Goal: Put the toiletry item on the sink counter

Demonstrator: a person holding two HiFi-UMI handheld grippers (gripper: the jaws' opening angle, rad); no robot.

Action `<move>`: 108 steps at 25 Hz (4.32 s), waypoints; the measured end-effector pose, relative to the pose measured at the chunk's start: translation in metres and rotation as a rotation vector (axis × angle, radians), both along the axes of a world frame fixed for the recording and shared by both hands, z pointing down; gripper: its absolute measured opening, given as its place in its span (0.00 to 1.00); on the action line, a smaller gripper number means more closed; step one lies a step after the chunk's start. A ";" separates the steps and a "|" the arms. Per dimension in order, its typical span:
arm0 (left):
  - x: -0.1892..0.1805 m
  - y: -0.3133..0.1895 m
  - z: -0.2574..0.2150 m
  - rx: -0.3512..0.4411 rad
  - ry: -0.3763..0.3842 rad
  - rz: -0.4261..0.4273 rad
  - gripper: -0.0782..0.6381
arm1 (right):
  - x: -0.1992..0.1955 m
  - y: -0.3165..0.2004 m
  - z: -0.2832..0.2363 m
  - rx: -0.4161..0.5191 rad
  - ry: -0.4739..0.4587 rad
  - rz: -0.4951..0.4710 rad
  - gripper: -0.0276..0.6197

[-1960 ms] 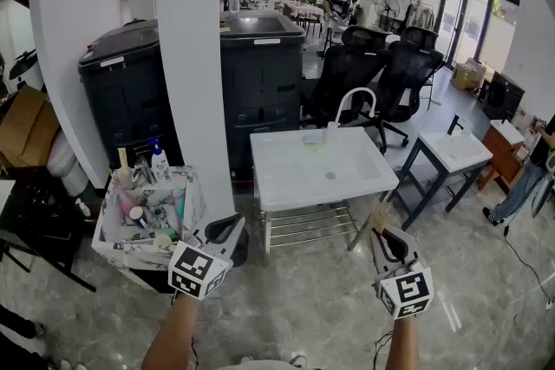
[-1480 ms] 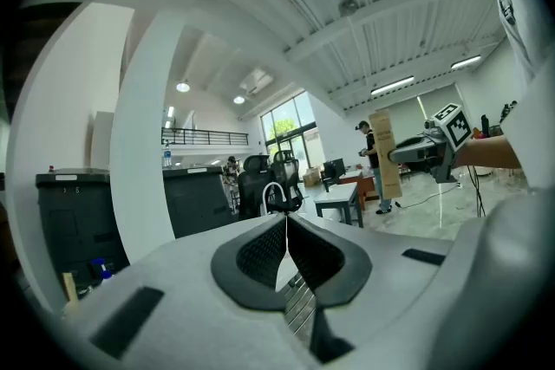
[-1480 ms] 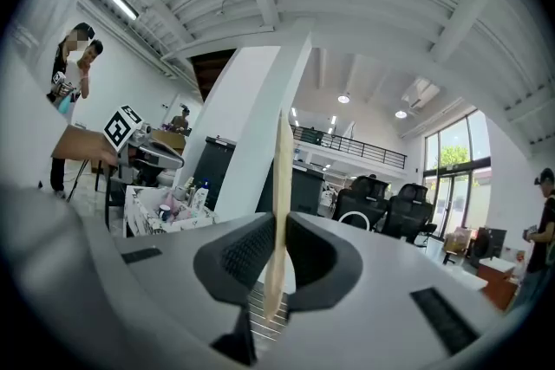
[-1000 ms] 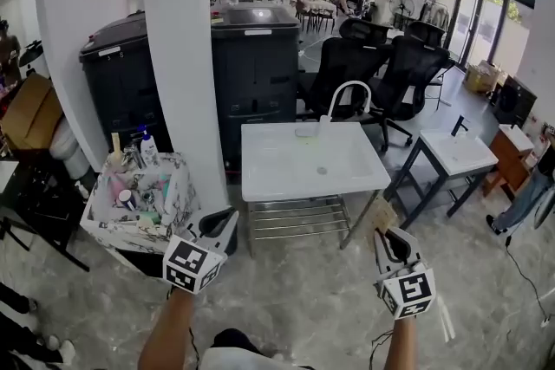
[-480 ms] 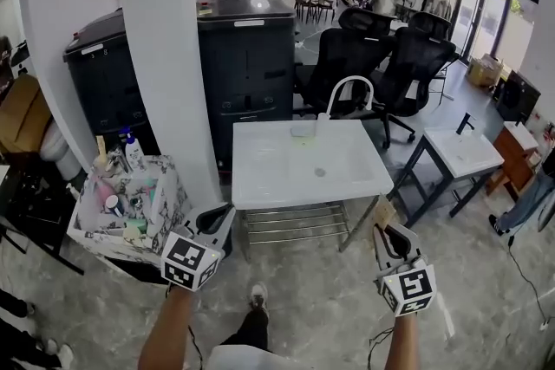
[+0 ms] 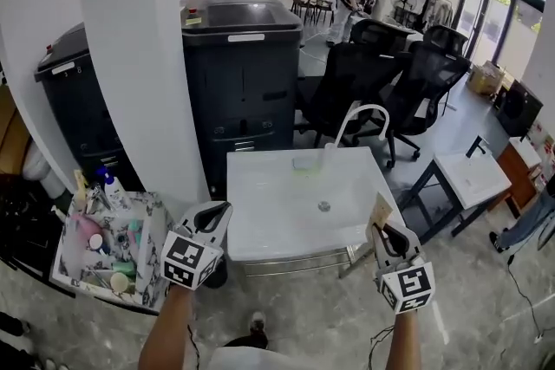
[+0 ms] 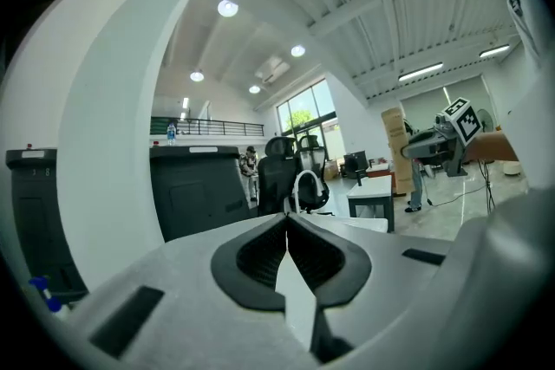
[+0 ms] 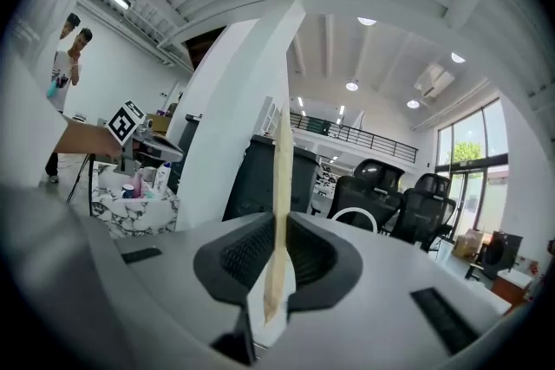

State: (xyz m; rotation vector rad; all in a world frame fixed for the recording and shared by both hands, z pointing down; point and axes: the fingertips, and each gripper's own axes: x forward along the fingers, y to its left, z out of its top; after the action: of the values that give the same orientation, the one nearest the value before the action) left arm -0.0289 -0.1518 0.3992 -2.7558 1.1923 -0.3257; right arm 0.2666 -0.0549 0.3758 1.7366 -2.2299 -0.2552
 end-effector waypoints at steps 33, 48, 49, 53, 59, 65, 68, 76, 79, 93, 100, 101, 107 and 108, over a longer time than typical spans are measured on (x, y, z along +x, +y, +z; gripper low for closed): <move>-0.040 -0.257 0.128 -0.292 0.008 -0.399 0.13 | -0.132 -0.454 0.261 -0.414 0.672 -0.643 0.10; -0.067 -0.254 0.173 -0.380 0.008 -0.504 0.13 | -0.177 -0.496 0.353 -0.429 0.936 -0.730 0.11; -0.068 -0.253 0.175 -0.383 0.007 -0.504 0.13 | -0.179 -0.497 0.355 -0.430 0.937 -0.731 0.11; -0.071 -0.251 0.178 -0.389 0.001 -0.498 0.13 | -0.182 -0.496 0.366 -0.467 0.902 -0.737 0.14; -0.074 -0.247 0.180 -0.393 -0.005 -0.482 0.13 | -0.180 -0.492 0.370 -0.522 0.843 -0.738 0.21; -0.075 -0.242 0.173 -0.382 -0.005 -0.455 0.13 | -0.177 -0.481 0.357 -0.611 0.724 -0.754 0.34; -0.075 -0.238 0.165 -0.365 -0.008 -0.439 0.13 | -0.172 -0.477 0.338 -0.609 0.647 -0.716 0.34; -0.062 -0.243 0.115 -0.257 0.005 -0.347 0.13 | -0.129 -0.450 0.228 -0.455 0.268 -0.487 0.24; -0.049 -0.248 0.089 -0.199 0.011 -0.287 0.13 | -0.102 -0.426 0.179 -0.377 0.148 -0.387 0.13; -0.001 -0.229 -0.003 -0.014 0.028 -0.094 0.13 | -0.012 -0.299 0.043 -0.108 -0.033 -0.094 0.04; 0.001 -0.213 -0.027 0.028 0.023 -0.066 0.13 | -0.003 -0.261 0.009 -0.044 -0.033 -0.040 0.04; 0.001 -0.211 -0.029 0.035 0.022 -0.063 0.13 | -0.002 -0.258 0.005 -0.037 -0.034 -0.037 0.04; 0.003 -0.199 -0.038 0.054 0.017 -0.054 0.13 | -0.007 -0.248 -0.012 -0.004 -0.021 -0.042 0.04; 0.003 -0.198 -0.038 0.055 0.016 -0.054 0.13 | -0.008 -0.247 -0.013 -0.002 -0.016 -0.044 0.04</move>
State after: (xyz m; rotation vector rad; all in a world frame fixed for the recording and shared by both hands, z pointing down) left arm -0.0256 -0.3498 0.3615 -2.6886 1.2615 -0.2719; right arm 0.2588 -0.3023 0.3630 1.6964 -2.2810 -0.2492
